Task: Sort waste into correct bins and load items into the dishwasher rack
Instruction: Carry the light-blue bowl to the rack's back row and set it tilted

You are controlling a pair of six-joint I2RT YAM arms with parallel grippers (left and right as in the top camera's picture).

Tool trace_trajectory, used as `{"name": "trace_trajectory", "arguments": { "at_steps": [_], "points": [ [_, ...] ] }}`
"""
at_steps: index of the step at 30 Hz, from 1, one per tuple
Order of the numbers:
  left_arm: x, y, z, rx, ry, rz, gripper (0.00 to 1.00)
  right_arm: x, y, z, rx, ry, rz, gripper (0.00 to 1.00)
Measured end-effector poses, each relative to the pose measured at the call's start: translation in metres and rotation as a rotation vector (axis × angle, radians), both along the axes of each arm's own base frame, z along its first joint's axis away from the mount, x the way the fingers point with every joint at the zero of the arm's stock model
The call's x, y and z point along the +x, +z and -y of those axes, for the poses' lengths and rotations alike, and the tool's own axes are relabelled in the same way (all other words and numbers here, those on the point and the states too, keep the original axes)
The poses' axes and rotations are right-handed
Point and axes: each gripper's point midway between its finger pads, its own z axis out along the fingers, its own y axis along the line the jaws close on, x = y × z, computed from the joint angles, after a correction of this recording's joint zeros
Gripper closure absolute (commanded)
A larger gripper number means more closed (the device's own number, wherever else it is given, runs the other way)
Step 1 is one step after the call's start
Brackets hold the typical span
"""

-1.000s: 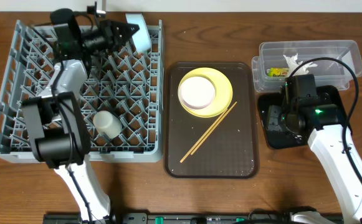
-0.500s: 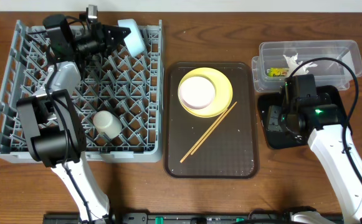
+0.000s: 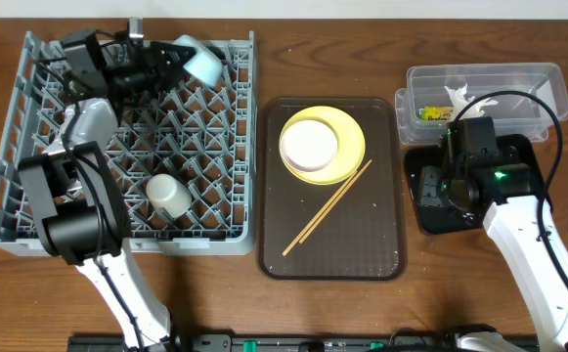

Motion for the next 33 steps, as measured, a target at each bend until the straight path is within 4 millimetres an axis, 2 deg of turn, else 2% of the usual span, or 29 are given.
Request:
{"name": "trace_trajectory", "arguments": {
  "at_steps": [2,5,8,15,19,23,33],
  "points": [
    [-0.001,-0.002,-0.007,-0.003,0.013,-0.014,0.29,0.000,0.000,0.000,0.000,0.000,0.000,0.49],
    [-0.003,-0.006,-0.015,-0.012,0.032,-0.050,0.26,0.000,0.000,0.000,0.000,0.000,0.000,0.49],
    [-0.005,-0.011,-0.020,-0.022,0.045,-0.088,0.17,0.000,0.000,0.000,0.000,0.000,0.000,0.49],
    [-0.016,-0.024,-0.019,-0.059,0.049,-0.214,0.14,0.000,0.000,0.000,0.000,0.000,0.000,0.49],
    [-0.021,-0.030,-0.018,-0.053,0.042,-0.238,0.09,0.000,0.000,0.000,0.000,0.000,0.000,0.49],
    [-0.026,-0.035,-0.018,-0.034,0.044,-0.259,0.09,0.000,0.000,0.000,0.000,0.000,0.000,0.49],
    [-0.044,-0.037,-0.022,0.133,0.076,-0.271,0.08,0.000,0.000,0.000,0.000,0.000,0.000,0.49]
  ]
}}
